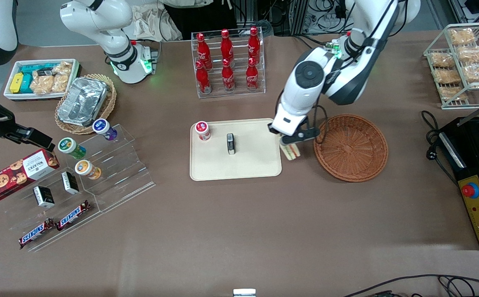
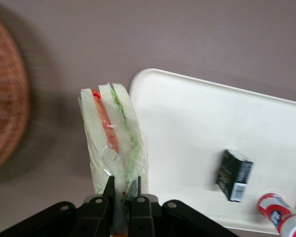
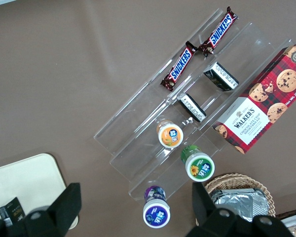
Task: Place sandwich from basket to tray
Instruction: 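Carry the sandwich over the cream tray with the left gripper, then lower the sandwich onto the tray and open the left gripper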
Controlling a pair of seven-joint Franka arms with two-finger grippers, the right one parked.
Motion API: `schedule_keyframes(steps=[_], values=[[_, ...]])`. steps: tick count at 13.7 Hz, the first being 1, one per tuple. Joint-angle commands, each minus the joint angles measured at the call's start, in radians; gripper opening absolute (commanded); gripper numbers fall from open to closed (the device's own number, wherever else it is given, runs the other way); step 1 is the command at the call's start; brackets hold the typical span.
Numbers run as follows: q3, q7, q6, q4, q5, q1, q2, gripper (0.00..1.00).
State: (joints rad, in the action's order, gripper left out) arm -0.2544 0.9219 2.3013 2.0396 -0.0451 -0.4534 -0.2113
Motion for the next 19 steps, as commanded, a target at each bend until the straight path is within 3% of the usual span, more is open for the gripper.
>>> schedule_keyframes(steps=[1, 5, 7, 10, 11, 12, 15, 19], values=[[0.007, -0.015, 0.107, -0.038, 0.004, -0.048, -0.071, 0.00], [0.007, -0.023, 0.250, -0.033, 0.037, -0.090, -0.147, 0.00], [0.007, -0.021, 0.286, -0.026, 0.076, -0.093, -0.184, 0.00], [0.014, -0.020, 0.294, 0.005, 0.076, -0.099, -0.192, 0.00], [0.014, -0.015, 0.294, 0.020, 0.076, -0.093, -0.186, 0.46], [0.014, -0.021, 0.294, 0.042, 0.076, -0.088, -0.172, 0.98], [0.035, -0.006, 0.242, 0.077, 0.074, -0.068, -0.084, 0.99], [0.032, -0.119, -0.024, 0.062, 0.064, 0.086, 0.076, 0.99]])
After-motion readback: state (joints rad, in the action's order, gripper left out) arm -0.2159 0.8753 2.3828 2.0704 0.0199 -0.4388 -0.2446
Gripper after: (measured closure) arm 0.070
